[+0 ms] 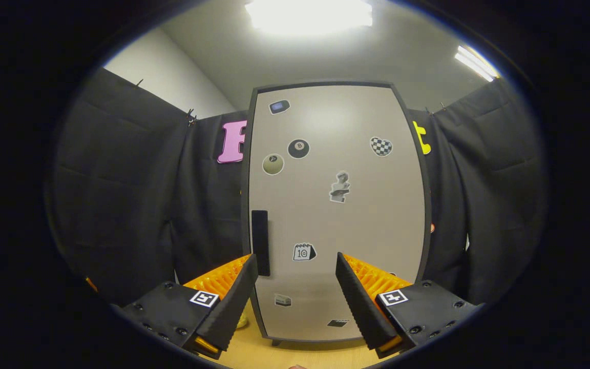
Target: Open the cabinet door with the right hand, grasp the bottle in the cabinet with the left hand and place it on the coaster, then close the cabinet door with the right hand.
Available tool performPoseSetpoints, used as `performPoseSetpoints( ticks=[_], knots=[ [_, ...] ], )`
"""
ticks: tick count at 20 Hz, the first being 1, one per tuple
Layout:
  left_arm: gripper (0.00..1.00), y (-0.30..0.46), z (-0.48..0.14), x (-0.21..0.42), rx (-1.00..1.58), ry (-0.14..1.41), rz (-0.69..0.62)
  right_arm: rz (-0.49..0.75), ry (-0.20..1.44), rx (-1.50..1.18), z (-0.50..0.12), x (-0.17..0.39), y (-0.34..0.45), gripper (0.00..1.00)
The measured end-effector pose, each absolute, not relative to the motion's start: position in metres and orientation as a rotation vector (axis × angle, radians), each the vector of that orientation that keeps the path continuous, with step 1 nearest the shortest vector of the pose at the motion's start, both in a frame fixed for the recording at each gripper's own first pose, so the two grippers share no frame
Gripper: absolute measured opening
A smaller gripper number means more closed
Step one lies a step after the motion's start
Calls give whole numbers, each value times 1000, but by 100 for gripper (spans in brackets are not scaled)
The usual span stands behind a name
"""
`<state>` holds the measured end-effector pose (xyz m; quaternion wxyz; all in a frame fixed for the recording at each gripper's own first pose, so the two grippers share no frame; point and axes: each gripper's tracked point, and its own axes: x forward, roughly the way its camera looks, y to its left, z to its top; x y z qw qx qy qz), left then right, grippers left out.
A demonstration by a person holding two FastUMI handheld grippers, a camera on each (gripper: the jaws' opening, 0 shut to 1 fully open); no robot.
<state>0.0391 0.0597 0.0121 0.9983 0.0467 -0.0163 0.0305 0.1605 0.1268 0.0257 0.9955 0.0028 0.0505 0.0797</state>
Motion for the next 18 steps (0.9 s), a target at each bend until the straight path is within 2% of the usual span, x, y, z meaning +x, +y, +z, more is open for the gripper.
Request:
performPoseSetpoints(
  ticks=[4,5,6,10,11,14,15,16,18],
  knots=[
    [78,96,3,45,86,-13,92,162,129,6,17,192,154,98],
    [78,103,-1,48,86,-10,99,162,129,2,16,200,160,93],
    [77,110,-3,50,88,-6,106,162,135,-7,13,207,166,98],
    [78,133,-13,60,77,13,129,166,187,-9,-3,232,188,98],
    [78,140,-15,61,73,18,134,173,199,-5,-5,238,194,93],
    [78,153,-22,65,68,33,149,170,204,-18,-9,255,208,98],
    [77,158,-24,63,66,36,155,165,207,-16,-10,260,211,92],
    [77,163,-25,63,62,38,159,170,218,-12,-12,266,215,95],
    [77,169,-28,64,52,44,167,150,232,-8,-13,275,215,85]
  ],
)
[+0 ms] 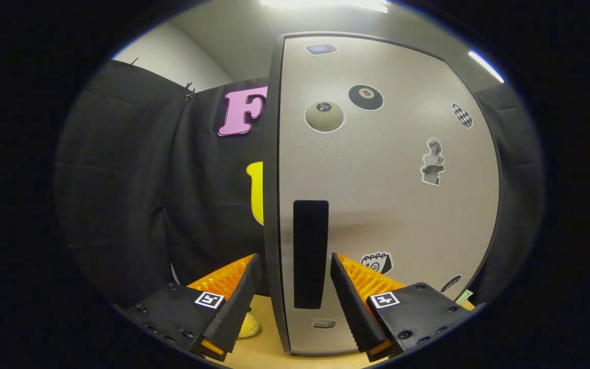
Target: Open the cabinet door with the right hand, grasp the bottle in the cabinet with the left hand and place it on the coaster, then close the cabinet door with the right hand.
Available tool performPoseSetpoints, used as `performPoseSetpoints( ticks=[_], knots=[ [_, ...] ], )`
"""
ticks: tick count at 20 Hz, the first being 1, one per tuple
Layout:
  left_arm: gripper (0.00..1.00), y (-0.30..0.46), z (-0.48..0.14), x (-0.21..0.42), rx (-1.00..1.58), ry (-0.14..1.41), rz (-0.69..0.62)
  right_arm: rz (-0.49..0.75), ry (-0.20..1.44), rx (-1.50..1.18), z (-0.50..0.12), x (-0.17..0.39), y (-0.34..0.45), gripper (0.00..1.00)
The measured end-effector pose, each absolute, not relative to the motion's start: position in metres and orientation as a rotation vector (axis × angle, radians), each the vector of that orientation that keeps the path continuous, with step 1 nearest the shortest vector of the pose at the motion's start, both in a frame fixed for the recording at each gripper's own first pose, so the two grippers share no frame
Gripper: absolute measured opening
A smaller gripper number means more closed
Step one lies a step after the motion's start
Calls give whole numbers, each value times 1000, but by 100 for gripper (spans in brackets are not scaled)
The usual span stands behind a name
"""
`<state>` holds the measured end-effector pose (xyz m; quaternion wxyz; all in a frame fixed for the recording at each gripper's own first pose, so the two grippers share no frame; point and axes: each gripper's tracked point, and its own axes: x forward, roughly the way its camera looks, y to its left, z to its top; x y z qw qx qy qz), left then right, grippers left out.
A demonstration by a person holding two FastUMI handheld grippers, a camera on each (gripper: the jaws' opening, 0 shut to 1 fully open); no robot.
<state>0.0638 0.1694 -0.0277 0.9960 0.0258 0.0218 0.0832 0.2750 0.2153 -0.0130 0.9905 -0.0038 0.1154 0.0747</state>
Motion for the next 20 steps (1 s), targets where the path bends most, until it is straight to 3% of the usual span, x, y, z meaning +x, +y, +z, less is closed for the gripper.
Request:
performPoseSetpoints(
  ticks=[1,2,3,4,5,8,9,10,12,14,20],
  knots=[
    [78,172,-29,65,46,47,169,136,238,-3,-13,278,214,85],
    [78,174,-31,65,42,48,172,127,247,4,-14,281,213,72],
    [79,175,-32,66,39,49,172,114,258,9,-17,282,211,71],
    [79,175,-34,66,37,51,171,105,276,13,-20,283,208,60],
    [80,175,-34,69,34,53,168,102,292,19,-22,285,207,59],
    [83,169,-35,74,17,54,148,106,310,27,-24,284,204,36],
    [81,167,-35,75,13,52,141,110,316,20,-22,282,203,38],
    [78,162,-35,77,12,51,132,114,324,8,-23,282,203,27],
    [83,156,-32,84,14,46,117,127,330,-14,-24,280,202,27],
    [78,148,-30,93,14,38,97,148,333,-9,-24,276,202,28],
    [78,107,-26,108,2,30,27,224,319,8,-20,260,190,28]
  ],
)
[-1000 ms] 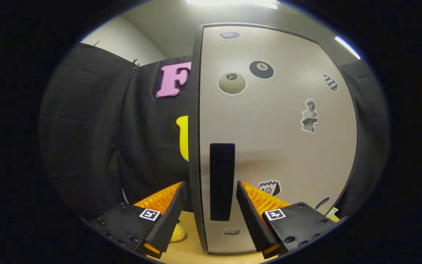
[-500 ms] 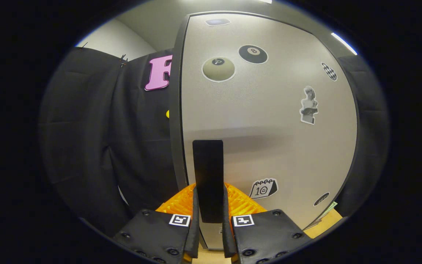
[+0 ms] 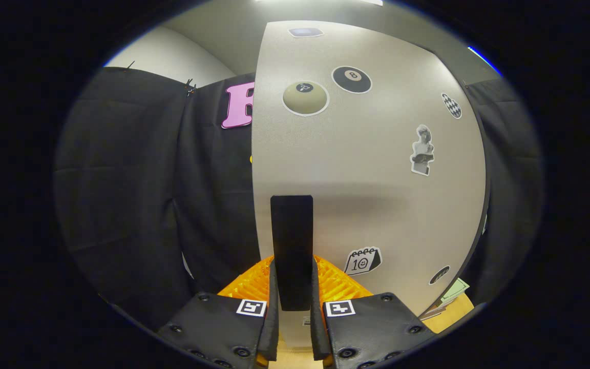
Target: Open the cabinet door with the right hand, grasp the bottle in the cabinet with the left hand and place it on the coaster, then close the cabinet door with the right hand.
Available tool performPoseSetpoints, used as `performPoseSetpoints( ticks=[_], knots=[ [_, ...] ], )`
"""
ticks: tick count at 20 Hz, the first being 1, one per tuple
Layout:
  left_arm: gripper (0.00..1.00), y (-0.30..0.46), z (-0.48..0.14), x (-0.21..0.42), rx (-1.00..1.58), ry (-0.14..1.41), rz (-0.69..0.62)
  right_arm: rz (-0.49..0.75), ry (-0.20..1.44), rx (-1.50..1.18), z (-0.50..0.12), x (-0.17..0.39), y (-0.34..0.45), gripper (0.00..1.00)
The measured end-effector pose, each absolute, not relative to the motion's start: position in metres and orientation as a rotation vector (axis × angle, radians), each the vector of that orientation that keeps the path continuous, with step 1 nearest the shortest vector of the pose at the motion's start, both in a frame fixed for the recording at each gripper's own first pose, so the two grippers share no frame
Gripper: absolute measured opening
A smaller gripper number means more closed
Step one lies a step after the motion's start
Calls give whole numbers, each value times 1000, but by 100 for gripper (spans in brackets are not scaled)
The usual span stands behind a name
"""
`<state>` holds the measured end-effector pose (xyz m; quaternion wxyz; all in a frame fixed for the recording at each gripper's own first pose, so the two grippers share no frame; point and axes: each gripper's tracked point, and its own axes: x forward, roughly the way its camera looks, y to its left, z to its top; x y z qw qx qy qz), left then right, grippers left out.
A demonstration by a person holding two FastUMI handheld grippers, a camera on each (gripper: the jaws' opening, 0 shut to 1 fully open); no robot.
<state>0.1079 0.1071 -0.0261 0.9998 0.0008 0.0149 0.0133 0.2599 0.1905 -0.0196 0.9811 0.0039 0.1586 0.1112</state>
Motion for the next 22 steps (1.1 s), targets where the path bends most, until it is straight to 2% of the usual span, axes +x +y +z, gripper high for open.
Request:
performPoseSetpoints(
  ticks=[11,22],
  knots=[
    [78,-7,11,91,17,-32,-119,352,322,19,-16,245,165,28],
    [80,-88,21,67,11,-34,-205,388,318,17,-10,227,134,28]
  ],
)
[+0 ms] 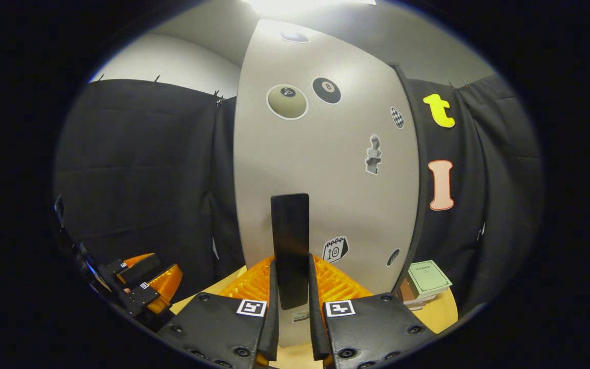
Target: Open the cabinet door with the right hand, grasp the bottle in the cabinet with the left hand and place it on the coaster, then close the cabinet door with the right hand.
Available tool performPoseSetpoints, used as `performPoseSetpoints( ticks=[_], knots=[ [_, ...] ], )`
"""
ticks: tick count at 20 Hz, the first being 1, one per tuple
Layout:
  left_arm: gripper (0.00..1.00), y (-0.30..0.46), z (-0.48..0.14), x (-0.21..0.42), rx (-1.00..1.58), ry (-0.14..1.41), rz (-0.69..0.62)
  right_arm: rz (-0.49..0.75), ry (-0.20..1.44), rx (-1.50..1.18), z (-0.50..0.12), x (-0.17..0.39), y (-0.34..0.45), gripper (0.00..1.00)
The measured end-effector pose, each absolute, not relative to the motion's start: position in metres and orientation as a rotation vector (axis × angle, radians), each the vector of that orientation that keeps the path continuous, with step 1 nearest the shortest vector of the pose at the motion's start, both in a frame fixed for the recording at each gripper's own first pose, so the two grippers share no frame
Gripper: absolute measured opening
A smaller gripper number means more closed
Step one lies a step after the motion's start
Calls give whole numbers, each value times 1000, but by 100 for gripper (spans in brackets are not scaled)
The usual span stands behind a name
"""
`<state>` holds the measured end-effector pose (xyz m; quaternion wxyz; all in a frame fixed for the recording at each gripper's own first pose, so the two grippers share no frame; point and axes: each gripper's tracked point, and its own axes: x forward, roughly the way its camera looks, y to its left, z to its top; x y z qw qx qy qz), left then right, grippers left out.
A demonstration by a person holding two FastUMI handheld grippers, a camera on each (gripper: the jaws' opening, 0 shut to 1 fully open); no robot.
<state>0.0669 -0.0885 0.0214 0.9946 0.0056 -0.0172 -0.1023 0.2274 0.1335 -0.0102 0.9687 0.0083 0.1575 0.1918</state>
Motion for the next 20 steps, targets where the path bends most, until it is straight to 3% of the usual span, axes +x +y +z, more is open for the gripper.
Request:
performPoseSetpoints(
  ticks=[10,16,18,20],
  knots=[
    [78,-185,28,35,-5,-40,-326,340,304,-8,-3,208,97,27],
    [78,-213,33,11,-1,-43,-344,227,300,-71,-3,212,57,27],
    [82,-218,33,6,4,-39,-338,190,292,-73,-5,216,44,27],
    [80,-221,35,4,8,-42,-327,149,275,-49,-2,219,34,20]
  ],
)
